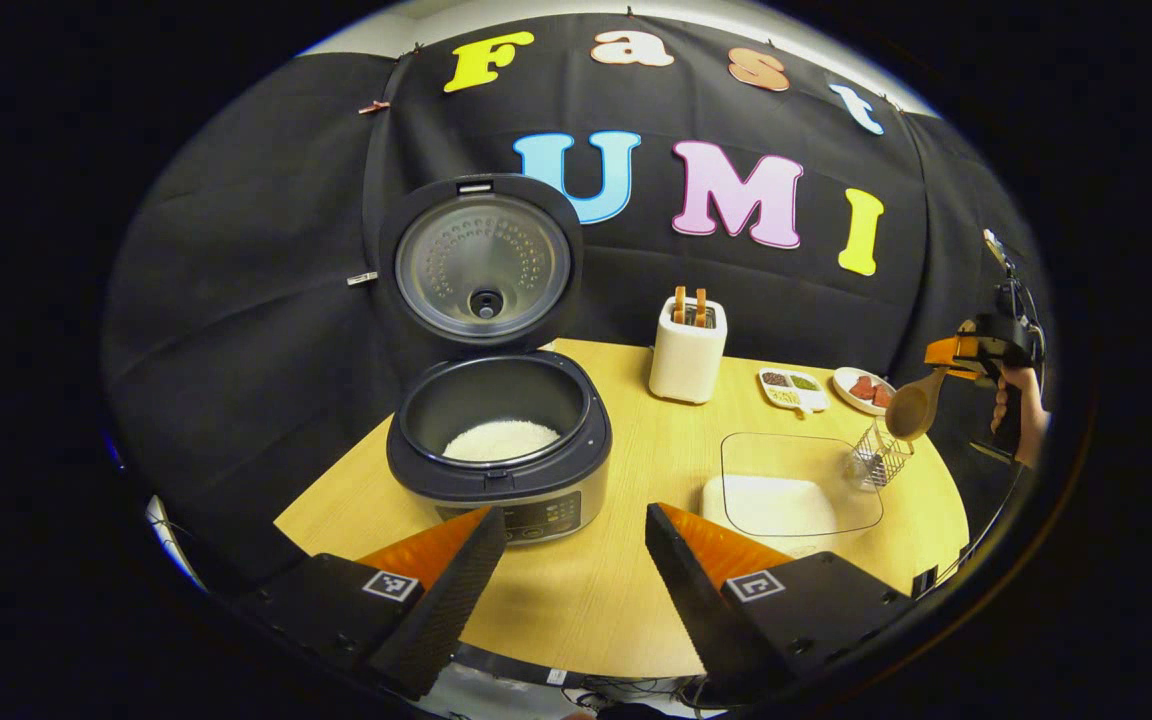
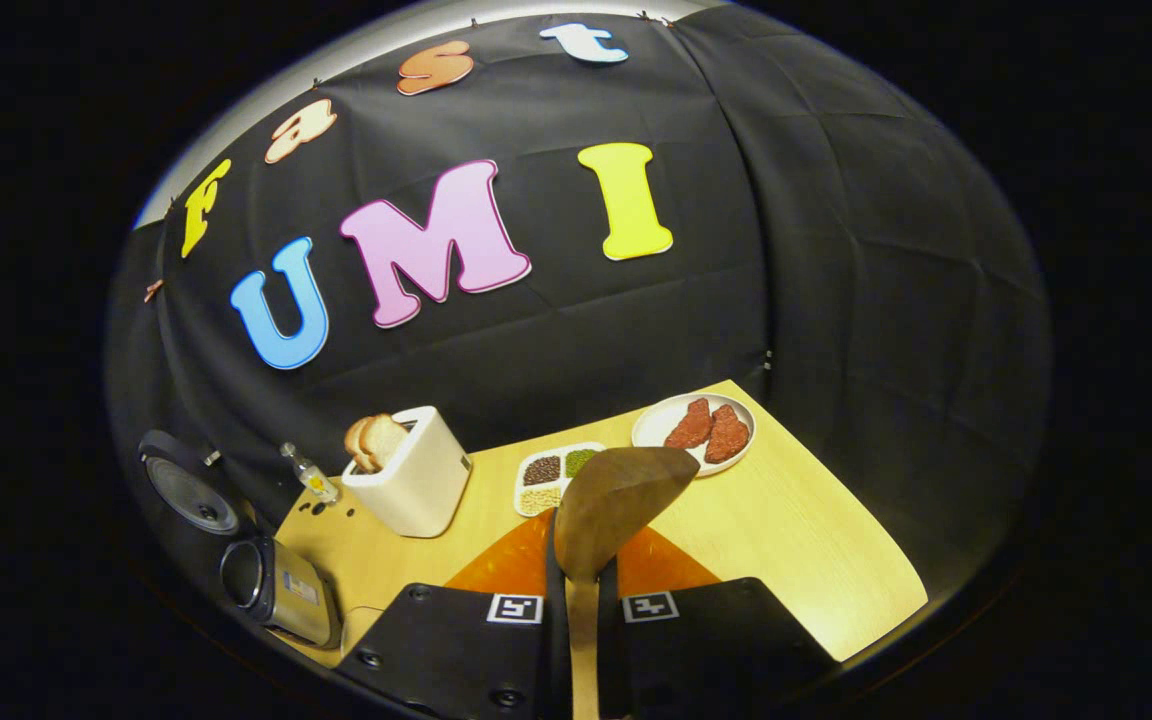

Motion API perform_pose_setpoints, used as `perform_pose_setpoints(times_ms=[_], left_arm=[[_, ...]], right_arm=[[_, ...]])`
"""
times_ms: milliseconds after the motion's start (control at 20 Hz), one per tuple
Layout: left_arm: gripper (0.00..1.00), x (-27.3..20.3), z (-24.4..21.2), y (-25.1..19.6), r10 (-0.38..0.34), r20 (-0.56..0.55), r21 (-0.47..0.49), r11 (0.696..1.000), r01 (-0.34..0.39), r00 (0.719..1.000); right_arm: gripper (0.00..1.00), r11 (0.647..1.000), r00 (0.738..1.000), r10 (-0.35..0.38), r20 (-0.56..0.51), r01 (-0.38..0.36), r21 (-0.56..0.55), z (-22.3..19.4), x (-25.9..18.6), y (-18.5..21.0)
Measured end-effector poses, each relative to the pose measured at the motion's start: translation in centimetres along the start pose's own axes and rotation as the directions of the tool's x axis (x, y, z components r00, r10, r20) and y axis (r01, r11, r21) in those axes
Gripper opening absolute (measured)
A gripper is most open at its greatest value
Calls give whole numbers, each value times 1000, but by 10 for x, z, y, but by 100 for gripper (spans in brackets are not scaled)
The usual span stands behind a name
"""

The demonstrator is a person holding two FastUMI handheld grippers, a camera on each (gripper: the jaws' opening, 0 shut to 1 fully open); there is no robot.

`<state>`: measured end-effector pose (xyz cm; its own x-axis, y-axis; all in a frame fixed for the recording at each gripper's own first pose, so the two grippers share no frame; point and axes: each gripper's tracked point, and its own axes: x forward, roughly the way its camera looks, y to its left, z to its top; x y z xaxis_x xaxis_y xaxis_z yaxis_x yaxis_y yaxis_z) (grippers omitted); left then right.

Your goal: Close the left gripper, press the button to open the rice cooker; take a wooden spoon from the chopstick holder with the right hand, scoop a spoonful of rice and pour it into the rice cooker, then put the wooden spoon back into the chopstick holder.

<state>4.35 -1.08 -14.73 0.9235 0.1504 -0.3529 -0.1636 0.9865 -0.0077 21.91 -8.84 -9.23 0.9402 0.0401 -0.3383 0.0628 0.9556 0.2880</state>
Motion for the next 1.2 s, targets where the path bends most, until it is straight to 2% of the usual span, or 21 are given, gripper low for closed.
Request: perform_pose_setpoints(times_ms=[150,250,550,750,900,1050,1200], left_arm=[[96,2,-6,18,-26,4,-23,999,26,1000],[96,2,-11,32,-17,-4,-13,1000,16,1000],[96,-3,-18,57,-34,-19,-29,999,33,999],[96,-4,-30,61,-48,-53,-49,998,45,997],[96,-4,-39,65,-50,-74,-33,998,47,996],[96,-3,-46,66,-59,-93,-22,998,58,994],[96,-2,-53,70,-68,-111,-27,997,66,991]], right_arm=[[14,998,999,32,20,-31,-46,-1,-22,36],[14,998,998,55,14,-55,-31,-11,-32,59],[14,994,991,112,-70,-111,20,-71,-39,108],[14,993,992,79,-100,-87,-76,-114,-26,108],[14,986,994,18,-110,-36,-165,-145,-16,93],[14,984,993,-28,-115,7,-179,-166,-10,85],[14,984,996,-21,-90,4,-180,-169,-10,92]])
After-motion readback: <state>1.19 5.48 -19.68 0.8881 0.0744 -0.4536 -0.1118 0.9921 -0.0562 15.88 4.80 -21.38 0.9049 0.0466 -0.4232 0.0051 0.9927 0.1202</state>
